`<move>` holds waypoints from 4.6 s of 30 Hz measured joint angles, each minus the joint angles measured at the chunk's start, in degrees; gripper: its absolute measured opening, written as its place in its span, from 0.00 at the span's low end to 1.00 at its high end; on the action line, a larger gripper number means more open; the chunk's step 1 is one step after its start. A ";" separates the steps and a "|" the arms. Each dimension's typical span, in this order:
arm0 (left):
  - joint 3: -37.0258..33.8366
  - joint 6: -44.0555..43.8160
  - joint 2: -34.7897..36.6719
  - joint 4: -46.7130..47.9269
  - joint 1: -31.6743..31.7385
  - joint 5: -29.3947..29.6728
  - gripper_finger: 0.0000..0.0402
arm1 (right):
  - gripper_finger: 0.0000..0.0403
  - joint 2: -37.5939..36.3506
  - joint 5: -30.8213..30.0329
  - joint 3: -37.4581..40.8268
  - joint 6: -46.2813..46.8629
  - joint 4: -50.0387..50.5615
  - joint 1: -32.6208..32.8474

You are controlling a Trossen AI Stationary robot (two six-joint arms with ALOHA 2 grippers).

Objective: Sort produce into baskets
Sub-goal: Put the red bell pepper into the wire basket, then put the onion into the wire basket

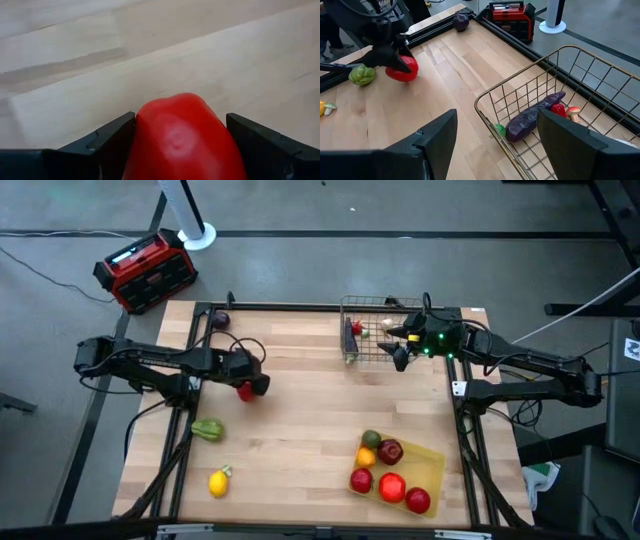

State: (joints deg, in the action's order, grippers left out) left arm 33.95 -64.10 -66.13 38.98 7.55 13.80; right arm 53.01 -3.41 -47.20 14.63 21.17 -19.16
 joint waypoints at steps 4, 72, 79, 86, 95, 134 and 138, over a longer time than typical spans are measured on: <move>0.00 -0.57 0.00 -5.38 0.04 0.72 0.74 | 0.67 0.00 0.01 0.00 0.00 0.00 0.00; 36.39 32.66 -47.30 -73.91 9.75 2.63 0.74 | 0.67 -0.02 0.01 0.00 0.00 -0.01 0.02; 36.39 38.33 -47.30 -73.92 10.08 0.86 0.75 | 0.67 -0.02 -0.01 0.00 0.01 0.00 0.02; 36.39 40.08 -47.30 -74.14 11.33 -2.66 0.90 | 0.67 -0.02 0.01 0.00 0.02 0.00 0.02; 36.30 40.39 -45.89 -74.93 14.94 -12.89 0.98 | 0.67 -0.02 0.01 0.00 0.00 0.00 0.02; 32.22 22.49 -22.43 16.00 45.27 -13.28 1.00 | 0.67 -0.02 -0.01 0.00 0.02 0.00 0.00; 29.68 20.25 -22.47 15.56 49.06 -13.22 1.00 | 0.67 -0.02 0.01 0.00 0.02 -0.01 0.02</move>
State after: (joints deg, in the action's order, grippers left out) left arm 63.63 -43.84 -88.60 54.55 56.62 0.58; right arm 52.99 -3.40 -47.20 14.66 21.16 -19.14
